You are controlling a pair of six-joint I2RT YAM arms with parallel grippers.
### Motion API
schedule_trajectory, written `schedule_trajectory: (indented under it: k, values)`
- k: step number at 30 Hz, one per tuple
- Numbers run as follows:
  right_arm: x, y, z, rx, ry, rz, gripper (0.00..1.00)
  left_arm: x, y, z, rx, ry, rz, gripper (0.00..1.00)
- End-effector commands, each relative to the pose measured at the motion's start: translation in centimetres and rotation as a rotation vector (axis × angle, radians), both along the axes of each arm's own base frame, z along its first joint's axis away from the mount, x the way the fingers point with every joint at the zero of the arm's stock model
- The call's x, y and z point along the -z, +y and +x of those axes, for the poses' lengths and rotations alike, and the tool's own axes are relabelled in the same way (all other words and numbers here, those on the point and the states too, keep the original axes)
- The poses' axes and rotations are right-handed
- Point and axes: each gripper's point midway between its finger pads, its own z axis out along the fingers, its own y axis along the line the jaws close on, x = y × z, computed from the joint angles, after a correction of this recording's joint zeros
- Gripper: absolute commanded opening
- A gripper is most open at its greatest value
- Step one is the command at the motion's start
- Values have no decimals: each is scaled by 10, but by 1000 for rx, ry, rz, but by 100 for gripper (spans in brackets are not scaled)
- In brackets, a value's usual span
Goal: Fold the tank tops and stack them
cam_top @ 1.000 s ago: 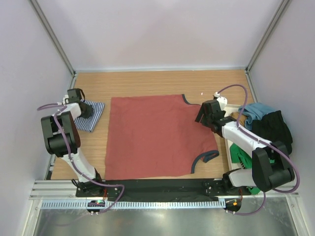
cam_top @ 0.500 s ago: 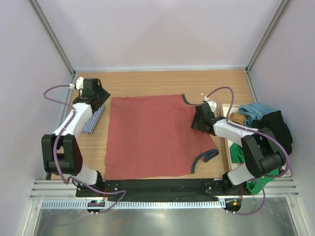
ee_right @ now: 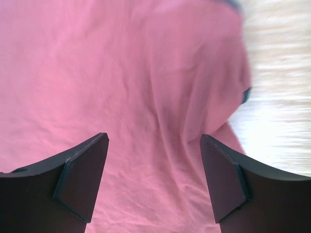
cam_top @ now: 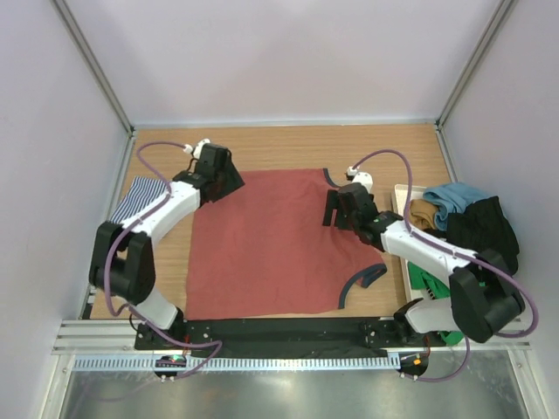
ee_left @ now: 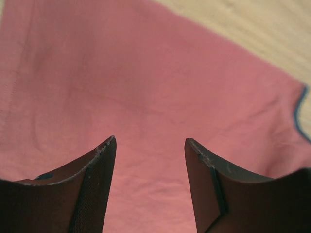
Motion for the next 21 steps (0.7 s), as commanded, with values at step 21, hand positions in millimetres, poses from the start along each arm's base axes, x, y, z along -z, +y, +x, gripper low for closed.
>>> schedule_trajectory:
  k: [21]
  values:
    - [19, -87, 49, 506, 77, 308, 49, 101, 21, 5, -18, 115, -106, 47]
